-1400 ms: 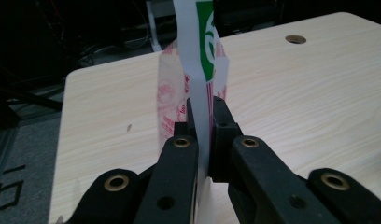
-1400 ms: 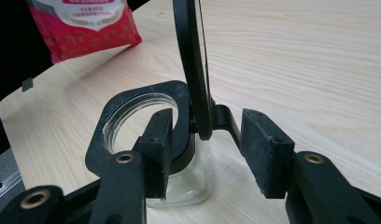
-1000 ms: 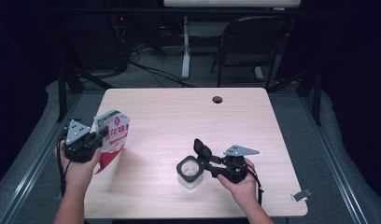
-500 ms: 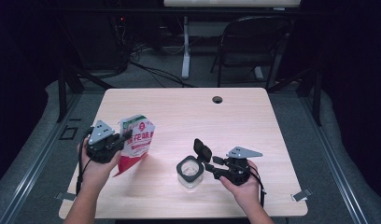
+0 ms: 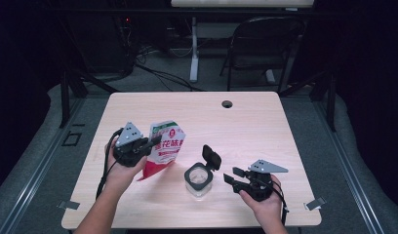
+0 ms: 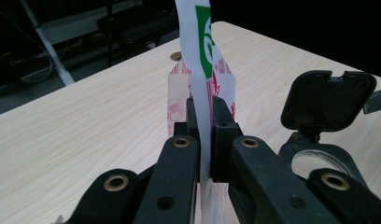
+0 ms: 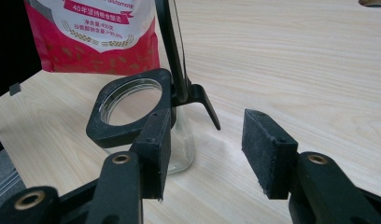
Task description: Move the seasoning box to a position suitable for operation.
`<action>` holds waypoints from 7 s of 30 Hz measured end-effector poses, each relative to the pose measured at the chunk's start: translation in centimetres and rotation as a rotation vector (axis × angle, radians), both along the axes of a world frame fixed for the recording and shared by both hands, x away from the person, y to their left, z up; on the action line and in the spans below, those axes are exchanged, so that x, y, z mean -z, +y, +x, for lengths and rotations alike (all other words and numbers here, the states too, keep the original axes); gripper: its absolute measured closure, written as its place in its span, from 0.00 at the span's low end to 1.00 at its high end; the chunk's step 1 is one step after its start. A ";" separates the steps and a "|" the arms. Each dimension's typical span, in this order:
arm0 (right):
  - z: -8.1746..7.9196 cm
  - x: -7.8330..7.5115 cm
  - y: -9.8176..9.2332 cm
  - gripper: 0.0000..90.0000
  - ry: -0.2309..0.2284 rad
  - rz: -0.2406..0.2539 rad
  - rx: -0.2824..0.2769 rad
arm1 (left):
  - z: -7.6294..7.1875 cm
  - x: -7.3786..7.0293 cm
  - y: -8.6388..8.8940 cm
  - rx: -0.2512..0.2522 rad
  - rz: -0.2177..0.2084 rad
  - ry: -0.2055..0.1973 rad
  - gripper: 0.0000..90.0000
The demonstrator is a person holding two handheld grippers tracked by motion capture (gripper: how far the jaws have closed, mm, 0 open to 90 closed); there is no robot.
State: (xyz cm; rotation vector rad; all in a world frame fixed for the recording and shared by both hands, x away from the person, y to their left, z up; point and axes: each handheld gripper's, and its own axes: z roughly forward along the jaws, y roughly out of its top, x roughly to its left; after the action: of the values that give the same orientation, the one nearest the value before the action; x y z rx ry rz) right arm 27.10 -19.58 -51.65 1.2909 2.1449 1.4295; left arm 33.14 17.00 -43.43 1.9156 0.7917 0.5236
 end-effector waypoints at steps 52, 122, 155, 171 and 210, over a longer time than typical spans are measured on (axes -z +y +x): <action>2.2 -3.1 11.4 0.78 -0.079 -0.028 -0.358 | -5.2 4.9 1.4 -0.016 -0.026 0.168 1.00; 3.9 -3.4 14.3 1.00 -0.070 -0.008 -0.429 | -4.4 10.5 3.5 0.065 -0.123 0.268 0.51; 2.9 -2.5 12.3 1.00 -0.065 -0.020 -0.430 | -3.3 13.9 1.4 0.067 -0.059 0.364 0.32; 2.8 -2.5 12.2 1.00 -0.057 -0.009 -0.410 | -2.9 15.4 0.4 0.045 0.009 0.362 0.29; 3.1 -2.5 11.7 1.00 -0.062 0.004 -0.395 | -3.9 14.7 -0.4 -0.012 0.123 0.235 0.63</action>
State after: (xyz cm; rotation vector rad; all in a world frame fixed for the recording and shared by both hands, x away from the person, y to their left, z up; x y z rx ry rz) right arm 30.19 -7.87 -49.14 0.8379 2.4499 1.5889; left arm 29.28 16.63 -58.14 2.1137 0.9400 0.3646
